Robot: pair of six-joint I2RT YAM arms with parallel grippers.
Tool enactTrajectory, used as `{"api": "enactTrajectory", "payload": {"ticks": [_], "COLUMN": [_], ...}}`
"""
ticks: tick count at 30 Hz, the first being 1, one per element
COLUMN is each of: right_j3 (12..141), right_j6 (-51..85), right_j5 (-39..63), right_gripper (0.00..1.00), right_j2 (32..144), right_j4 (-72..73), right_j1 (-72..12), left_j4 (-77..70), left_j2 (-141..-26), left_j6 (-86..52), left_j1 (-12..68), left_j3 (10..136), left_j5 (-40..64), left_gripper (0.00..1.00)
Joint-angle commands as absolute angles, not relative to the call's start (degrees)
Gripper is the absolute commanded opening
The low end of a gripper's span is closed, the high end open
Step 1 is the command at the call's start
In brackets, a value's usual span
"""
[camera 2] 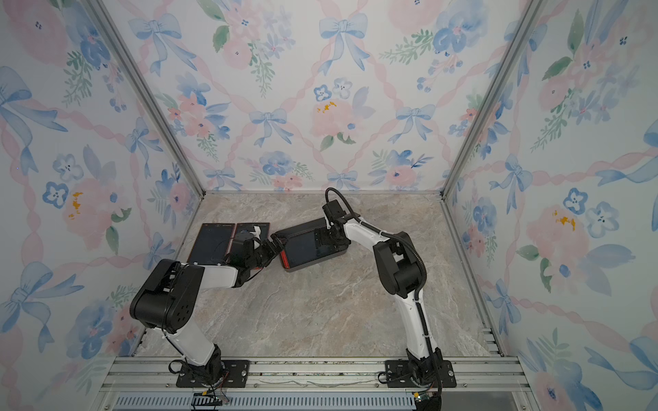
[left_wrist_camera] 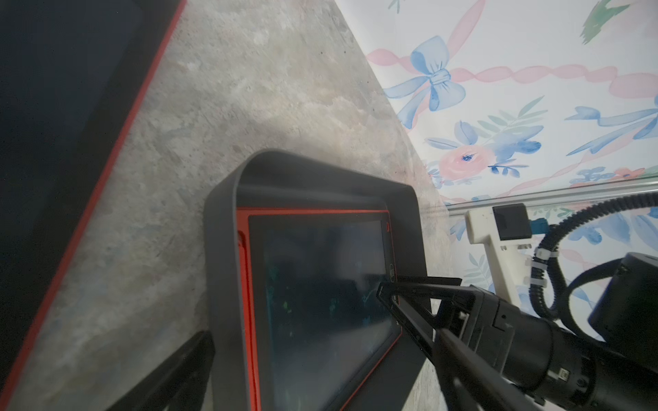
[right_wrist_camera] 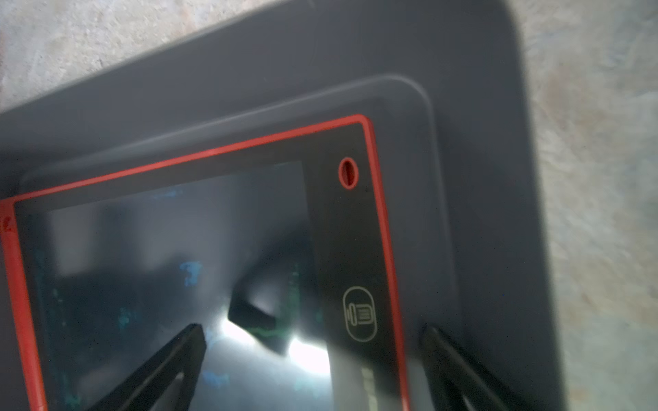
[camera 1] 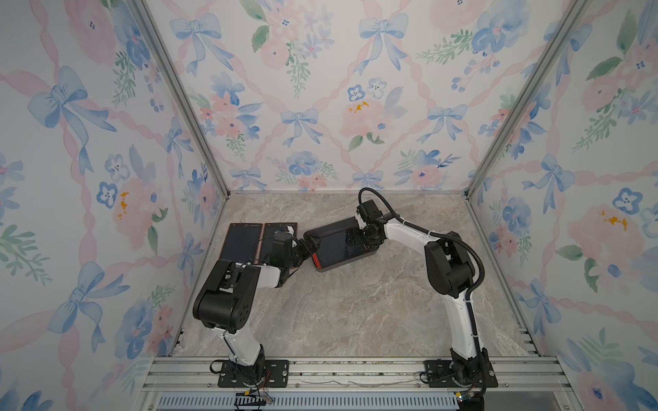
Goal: Take out the writing tablet from the storage box
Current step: Pick up the writing tablet from the storage box.
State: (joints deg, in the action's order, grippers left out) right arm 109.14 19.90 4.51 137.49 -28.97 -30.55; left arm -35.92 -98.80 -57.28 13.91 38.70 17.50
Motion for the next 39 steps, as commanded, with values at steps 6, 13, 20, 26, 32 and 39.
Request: {"api": "enactTrajectory", "payload": {"ticks": [6,13,20,26,32,39], "right_j3": [107.8,106.8,106.0,103.1,100.7,98.3], "right_j6": [19.9,19.4,19.5,18.2,18.6,21.1], "right_j5": [10.0,11.6,11.8,11.1,11.6,15.2], "right_gripper": [0.99,0.99,0.99,1.00,1.00,1.00], "right_j2": [137.9,136.2,134.4,129.6,126.3,124.8], "right_j4": [-27.5,-26.6,-26.1,-23.6,-20.8,-16.4], "right_j1": [-31.0,-31.5,-32.2,-33.3,-33.8,-33.7], "left_j4": [-35.8,-35.8,-35.8,-35.8,-35.8,-35.8], "left_j2": [-101.0,-101.8,-102.6,-102.6,-102.8,-102.5], "left_j6": [-57.3,-57.3,-57.3,-57.3,-57.3,-57.3], "left_j1": [14.4,14.8,15.0,15.1,15.1,15.1], "left_j3": [41.5,42.5,43.4,43.6,43.8,43.7], "left_j5": [18.4,18.4,18.6,18.6,18.7,18.6], "left_gripper": [0.98,0.98,0.98,0.98,0.98,0.98]}}
